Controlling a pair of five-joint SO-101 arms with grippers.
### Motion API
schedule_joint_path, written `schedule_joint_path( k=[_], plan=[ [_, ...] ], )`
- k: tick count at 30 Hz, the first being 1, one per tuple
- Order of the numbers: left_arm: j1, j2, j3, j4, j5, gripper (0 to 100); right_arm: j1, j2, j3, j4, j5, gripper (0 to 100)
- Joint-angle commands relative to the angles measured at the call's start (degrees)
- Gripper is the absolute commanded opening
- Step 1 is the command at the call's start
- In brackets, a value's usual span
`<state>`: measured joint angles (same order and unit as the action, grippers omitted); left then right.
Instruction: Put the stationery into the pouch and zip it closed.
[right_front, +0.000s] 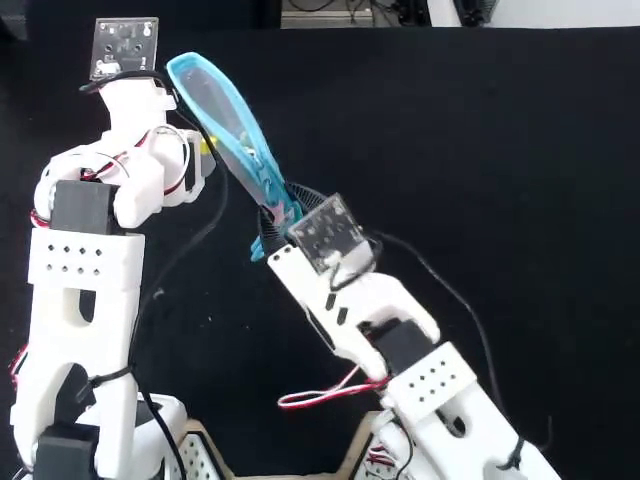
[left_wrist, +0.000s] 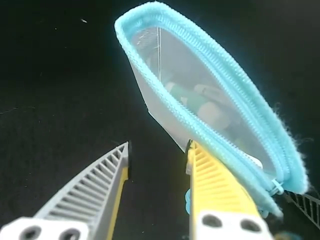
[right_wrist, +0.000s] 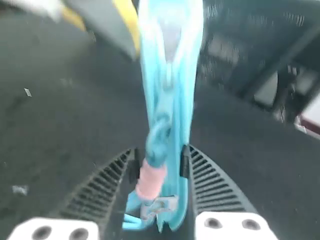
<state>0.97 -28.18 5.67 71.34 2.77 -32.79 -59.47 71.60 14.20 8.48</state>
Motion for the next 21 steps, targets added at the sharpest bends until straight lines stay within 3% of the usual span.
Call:
schedule_joint_path(
  k=[1, 21],
  plan=[
    [0.7, -0.4, -4.0, 0.0, 0.4, 19, 0.8, 0.7, -2.2, -1.7, -0.9, 13.6],
    [0.6, -0.7, -3.7, 0.0, 0.2, 19, 1.1, 1.2, -0.1, -9.1, -1.0, 13.3]
  ],
)
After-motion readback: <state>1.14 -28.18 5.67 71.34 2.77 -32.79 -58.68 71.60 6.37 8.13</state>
